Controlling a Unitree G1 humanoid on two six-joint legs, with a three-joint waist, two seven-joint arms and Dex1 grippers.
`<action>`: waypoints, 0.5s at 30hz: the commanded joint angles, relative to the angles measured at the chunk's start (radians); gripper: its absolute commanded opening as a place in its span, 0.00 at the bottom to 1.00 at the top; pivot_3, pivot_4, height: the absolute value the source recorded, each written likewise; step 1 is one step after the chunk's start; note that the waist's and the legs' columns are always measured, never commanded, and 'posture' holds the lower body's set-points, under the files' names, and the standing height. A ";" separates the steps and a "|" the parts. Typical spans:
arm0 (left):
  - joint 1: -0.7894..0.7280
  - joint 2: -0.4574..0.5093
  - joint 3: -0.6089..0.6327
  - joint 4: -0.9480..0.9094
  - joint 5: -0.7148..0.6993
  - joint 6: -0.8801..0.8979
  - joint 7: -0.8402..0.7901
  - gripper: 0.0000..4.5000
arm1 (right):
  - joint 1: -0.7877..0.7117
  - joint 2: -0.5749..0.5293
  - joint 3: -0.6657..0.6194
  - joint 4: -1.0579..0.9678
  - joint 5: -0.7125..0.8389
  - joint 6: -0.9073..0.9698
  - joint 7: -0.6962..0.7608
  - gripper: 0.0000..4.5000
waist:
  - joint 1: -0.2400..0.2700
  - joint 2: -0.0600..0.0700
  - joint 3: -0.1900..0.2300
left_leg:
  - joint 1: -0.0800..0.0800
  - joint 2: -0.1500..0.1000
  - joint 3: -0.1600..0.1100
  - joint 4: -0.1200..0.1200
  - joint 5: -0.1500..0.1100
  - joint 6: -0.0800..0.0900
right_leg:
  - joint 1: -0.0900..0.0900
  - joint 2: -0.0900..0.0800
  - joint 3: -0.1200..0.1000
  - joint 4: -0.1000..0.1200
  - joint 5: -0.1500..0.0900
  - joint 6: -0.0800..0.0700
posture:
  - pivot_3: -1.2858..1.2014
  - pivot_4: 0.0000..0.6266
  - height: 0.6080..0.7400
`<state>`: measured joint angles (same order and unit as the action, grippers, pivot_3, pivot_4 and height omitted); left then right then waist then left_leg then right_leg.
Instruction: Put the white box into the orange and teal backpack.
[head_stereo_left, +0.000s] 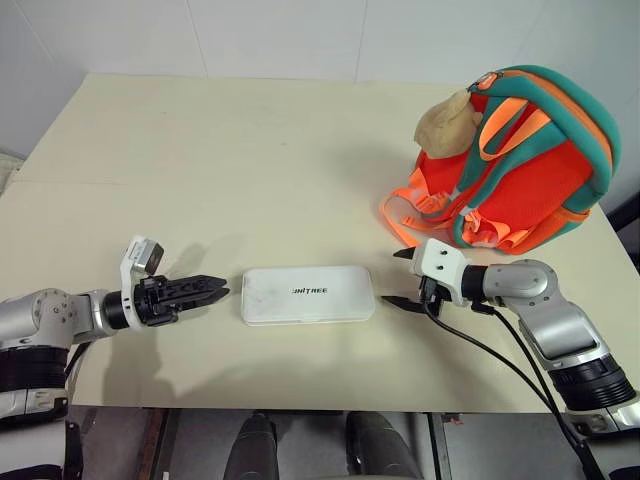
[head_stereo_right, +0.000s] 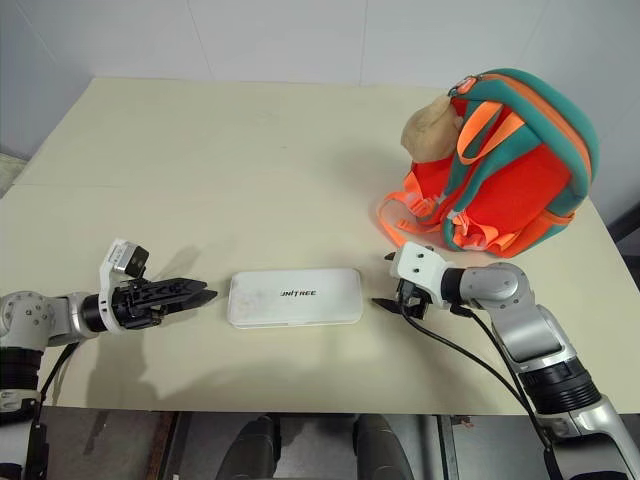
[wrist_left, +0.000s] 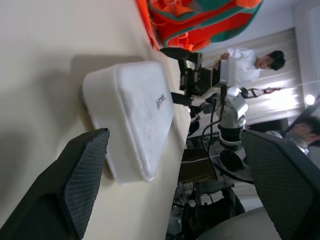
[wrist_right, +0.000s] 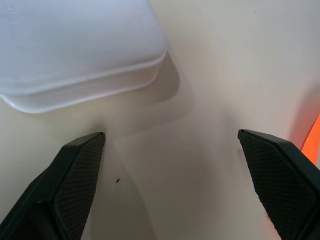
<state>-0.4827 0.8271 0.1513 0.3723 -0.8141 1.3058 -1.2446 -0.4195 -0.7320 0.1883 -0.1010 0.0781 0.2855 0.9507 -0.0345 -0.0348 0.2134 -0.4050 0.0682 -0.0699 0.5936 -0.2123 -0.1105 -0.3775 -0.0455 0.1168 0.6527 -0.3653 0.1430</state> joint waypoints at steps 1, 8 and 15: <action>-0.035 0.001 -0.038 0.027 0.017 -0.016 -0.038 0.99 | 0.004 -0.007 -0.021 -0.039 0.008 -0.002 0.006 1.00 | 0.000 0.000 0.000 | 0.000 0.000 0.000 0.000 0.000 0.000 | 0.000 0.000 0.000 0.000 0.000 0.000 | 0.52 0.24 1.00; -0.056 0.020 -0.114 0.034 0.040 -0.013 -0.079 0.99 | 0.001 -0.002 -0.020 -0.046 0.005 0.004 0.000 1.00 | 0.000 0.000 0.000 | 0.000 0.000 0.000 0.000 0.000 0.000 | 0.000 0.000 0.000 0.000 0.000 0.000 | 0.52 0.24 1.00; -0.122 0.041 -0.160 0.070 0.090 -0.019 -0.074 0.99 | -0.009 0.007 -0.014 -0.038 0.001 -0.005 -0.003 1.00 | 0.002 0.000 0.000 | 0.000 0.000 0.000 0.000 0.000 0.000 | 0.000 0.000 0.000 0.000 0.000 0.000 | 0.52 0.24 1.00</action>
<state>-0.5855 0.8473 -0.0085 0.4362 -0.7370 1.2872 -1.3116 -0.4166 -0.7289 0.1884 -0.1130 0.0772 0.2894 0.9501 -0.0325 -0.0348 0.2134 -0.4051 0.0682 -0.0700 0.5937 -0.2123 -0.1105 -0.3775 -0.0454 0.1167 0.6527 -0.3653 0.1430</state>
